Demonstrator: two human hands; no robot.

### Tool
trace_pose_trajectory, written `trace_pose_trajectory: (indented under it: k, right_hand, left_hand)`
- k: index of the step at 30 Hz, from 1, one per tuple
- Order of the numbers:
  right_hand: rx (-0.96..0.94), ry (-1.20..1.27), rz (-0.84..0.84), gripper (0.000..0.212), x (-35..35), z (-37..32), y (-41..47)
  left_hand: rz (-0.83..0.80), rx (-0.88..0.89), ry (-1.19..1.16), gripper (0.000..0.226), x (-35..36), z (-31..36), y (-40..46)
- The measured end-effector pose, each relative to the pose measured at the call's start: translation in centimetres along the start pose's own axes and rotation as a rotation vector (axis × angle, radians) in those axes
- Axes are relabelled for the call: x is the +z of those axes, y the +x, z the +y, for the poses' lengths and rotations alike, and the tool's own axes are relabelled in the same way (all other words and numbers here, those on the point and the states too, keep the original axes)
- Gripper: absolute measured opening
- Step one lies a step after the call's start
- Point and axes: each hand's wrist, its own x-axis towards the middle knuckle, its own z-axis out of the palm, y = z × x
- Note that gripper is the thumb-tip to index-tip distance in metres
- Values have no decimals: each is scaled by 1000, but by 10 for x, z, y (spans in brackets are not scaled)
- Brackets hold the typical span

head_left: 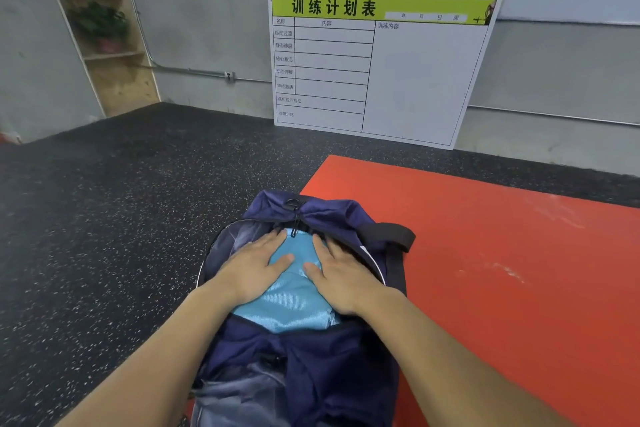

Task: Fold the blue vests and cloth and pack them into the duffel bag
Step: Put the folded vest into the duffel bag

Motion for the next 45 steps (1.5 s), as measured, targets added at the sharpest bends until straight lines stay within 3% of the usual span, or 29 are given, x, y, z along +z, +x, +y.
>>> trace_pose_trajectory:
  k: [5,11,16,19,24,32,45]
  right_hand:
    - [33,-40,-20,70,0,-1,5]
    - [21,-3,193,62,6,-11,-13]
    - [-59,67,231,60,-12,-17,-56]
    - [-82,73,283,60,-33,-19,-90]
    - [-62,19,354,60,-72,-4,-155]
    - [96,-34,452,59,-124,63,-270]
    - [400,-55,568,58,-155,197,-474]
  left_hand:
    - [-14,-35,53,62,0,8,0]
    - [4,-14,22,55,-2,17,-21]
    - [26,18,83,55,-12,44,-53]
    - [58,66,35,67,-19,72,-74]
    - [126,164,-116,59,-29,134,-101]
    - [141,345,-107,57,-26,258,-126]
    - [-7,680,-66,61,61,473,-158]
